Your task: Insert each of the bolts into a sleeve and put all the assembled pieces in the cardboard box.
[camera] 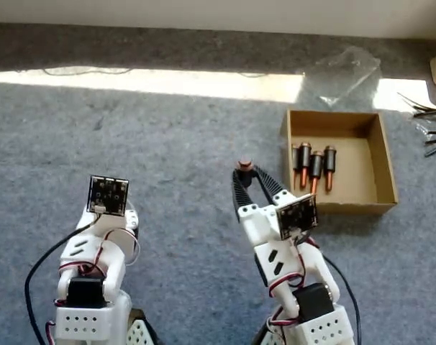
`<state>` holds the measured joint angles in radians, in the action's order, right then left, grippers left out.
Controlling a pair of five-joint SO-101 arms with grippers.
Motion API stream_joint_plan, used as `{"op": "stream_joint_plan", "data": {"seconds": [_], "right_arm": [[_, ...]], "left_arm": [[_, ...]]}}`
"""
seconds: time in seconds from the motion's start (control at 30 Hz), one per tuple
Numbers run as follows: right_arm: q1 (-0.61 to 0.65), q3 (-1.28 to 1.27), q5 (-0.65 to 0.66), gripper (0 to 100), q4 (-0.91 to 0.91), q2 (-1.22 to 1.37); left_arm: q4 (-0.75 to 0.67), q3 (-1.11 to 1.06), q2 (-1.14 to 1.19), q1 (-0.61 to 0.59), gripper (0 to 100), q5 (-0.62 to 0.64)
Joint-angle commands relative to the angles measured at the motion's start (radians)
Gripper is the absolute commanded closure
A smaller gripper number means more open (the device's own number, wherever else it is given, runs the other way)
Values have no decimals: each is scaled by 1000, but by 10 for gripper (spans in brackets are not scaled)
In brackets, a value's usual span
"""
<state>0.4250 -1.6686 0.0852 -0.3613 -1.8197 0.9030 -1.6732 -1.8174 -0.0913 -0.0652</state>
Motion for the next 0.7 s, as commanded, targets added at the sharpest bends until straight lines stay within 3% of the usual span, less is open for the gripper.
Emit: {"op": "stream_joint_plan", "data": {"seconds": [0.0,0.17,0.33,0.47,0.67], "right_arm": [[-74,-84,-2,995,-1,-10],[-116,47,-2,995,-166,-10],[-163,202,-2,995,-311,-2],[-252,309,5,995,-384,-1],[-335,433,127,995,-421,1]], "left_arm": [[118,-22,-5,4,993,0],[275,-22,-4,4,993,0],[302,-22,-2,4,993,-3],[416,-22,-2,4,994,-3],[439,-22,-4,-1,994,-3]]}}
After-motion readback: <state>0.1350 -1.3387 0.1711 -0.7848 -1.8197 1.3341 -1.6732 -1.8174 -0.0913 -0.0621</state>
